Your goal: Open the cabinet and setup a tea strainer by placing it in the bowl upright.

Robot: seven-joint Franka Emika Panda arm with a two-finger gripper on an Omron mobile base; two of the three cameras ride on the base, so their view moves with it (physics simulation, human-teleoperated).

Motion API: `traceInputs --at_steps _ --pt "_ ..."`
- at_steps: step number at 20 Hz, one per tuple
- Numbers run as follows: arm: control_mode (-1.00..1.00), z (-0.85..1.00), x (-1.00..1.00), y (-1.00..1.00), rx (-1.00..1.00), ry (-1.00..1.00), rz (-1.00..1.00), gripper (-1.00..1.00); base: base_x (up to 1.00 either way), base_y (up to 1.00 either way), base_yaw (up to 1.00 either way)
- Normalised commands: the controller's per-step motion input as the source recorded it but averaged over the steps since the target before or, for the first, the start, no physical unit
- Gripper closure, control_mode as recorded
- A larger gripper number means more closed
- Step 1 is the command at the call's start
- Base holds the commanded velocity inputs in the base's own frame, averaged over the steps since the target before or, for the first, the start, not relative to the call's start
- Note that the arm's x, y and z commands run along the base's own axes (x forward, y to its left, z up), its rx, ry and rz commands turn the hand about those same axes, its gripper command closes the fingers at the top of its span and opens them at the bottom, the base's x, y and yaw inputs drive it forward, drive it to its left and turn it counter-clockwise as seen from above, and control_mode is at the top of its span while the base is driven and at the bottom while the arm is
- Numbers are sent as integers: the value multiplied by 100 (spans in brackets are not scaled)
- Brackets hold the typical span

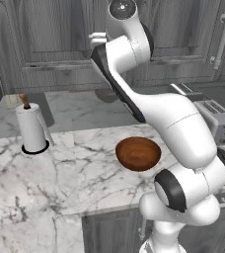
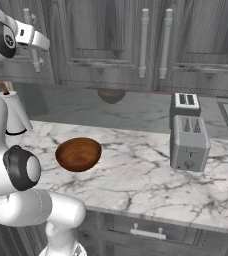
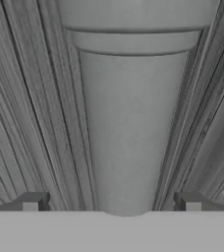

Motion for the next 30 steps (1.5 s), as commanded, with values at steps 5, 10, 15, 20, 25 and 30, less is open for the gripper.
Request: traceInputs --at_steps 5,10,15,20,25,30 --pt "-100 0 24 0 0 -4 0 -100 0 0 0" --pt "-100 0 20 0 0 -7 1 -100 0 0 0" --pt "-100 0 17 0 0 -1 2 100 0 0 0" --pt "-100 0 13 0 0 0 1 100 0 0 0" --pt "-100 0 0 0 0 0 0 100 0 0 0" --pt "-100 0 0 0 0 0 0 100 0 0 0"
